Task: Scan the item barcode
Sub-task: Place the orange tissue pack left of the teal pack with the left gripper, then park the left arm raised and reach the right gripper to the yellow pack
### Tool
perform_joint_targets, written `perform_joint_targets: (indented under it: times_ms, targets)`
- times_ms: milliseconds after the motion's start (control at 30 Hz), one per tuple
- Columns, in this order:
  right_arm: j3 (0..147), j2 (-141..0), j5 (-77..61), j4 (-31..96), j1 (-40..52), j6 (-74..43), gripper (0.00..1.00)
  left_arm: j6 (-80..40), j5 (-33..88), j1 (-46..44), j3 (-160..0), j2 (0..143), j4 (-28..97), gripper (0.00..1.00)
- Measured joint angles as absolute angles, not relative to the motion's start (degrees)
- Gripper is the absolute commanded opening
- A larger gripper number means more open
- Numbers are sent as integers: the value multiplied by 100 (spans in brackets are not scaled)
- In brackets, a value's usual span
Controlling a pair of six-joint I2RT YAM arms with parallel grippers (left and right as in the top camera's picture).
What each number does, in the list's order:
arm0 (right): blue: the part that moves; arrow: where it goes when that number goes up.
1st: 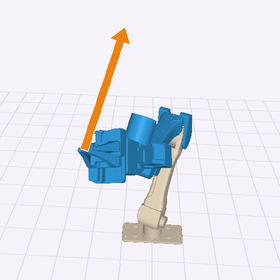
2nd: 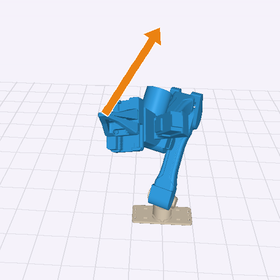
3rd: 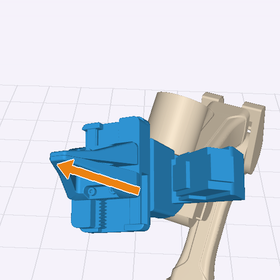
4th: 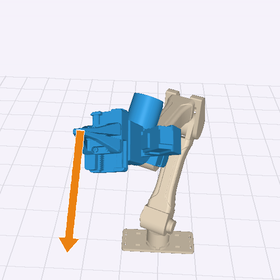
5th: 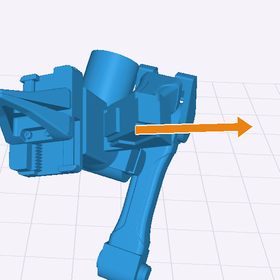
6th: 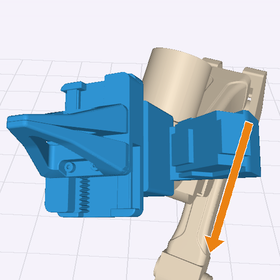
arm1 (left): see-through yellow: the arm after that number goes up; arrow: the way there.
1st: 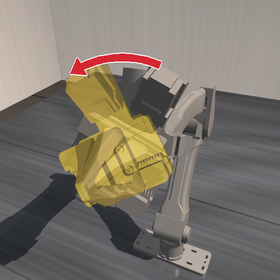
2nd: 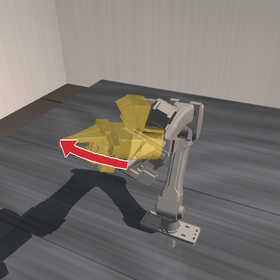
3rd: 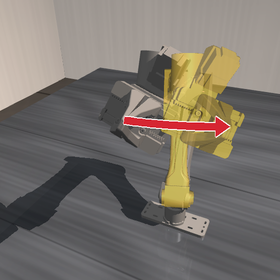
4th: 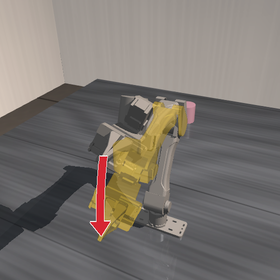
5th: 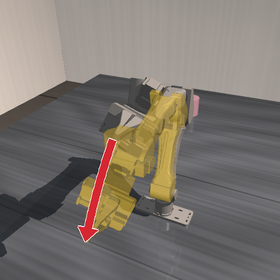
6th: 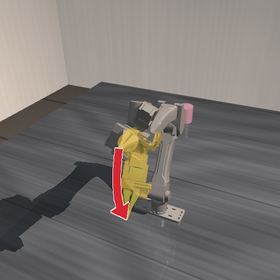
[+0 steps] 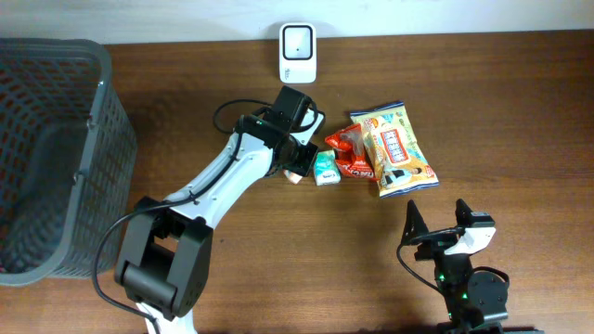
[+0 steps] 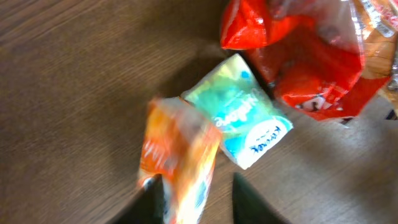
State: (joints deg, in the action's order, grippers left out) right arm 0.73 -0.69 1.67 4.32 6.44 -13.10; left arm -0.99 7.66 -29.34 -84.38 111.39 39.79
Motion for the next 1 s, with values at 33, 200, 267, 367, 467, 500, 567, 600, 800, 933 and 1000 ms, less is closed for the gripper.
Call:
perform_joint_targets:
  times_ms: [33,200,267,367,467,500,567,600,800,933,1000]
  targets:
    - [73,-69,167,432,644,-1310,98,-110,718,-2934,-8479,11139,4169,82]
    - [73,-69,167,432,644,-1310,98,-115,657,-2917,-10263,10787,5874,99]
    - [73,-69,169,432,644,-1310,98,-115,661,-2742,-10820,10167,6217,99]
    - [73,-71,167,432,644,-1310,98,-115,631,-2445,-11021,9308,7011,99]
    - [73,-69,167,432,644,-1308,98,-633,311,-2196,-10993,9376,7264,99]
    - [73,-69,169,432,644,-1308,99,-821,266,-1986,-10993,9378,7185,99]
    - [60,-80,165,161,644,-1332,98,-1037,178,-1627,-10993,9432,7146,99]
    - [67,-62,-388,-397,644,-1715,98,-1063,165,-1610,-10993,9522,7157,99]
    - [207,-82,-2722,-1833,644,-2530,98,-1142,148,-1610,-10967,10175,7240,99]
    - [2930,-1406,-2021,1634,644,-952,98,-1146,143,-1610,-10960,10191,7238,99]
    - [4646,-2963,-1610,3343,644,-563,98,-1146,150,-1610,-10960,10191,7225,99]
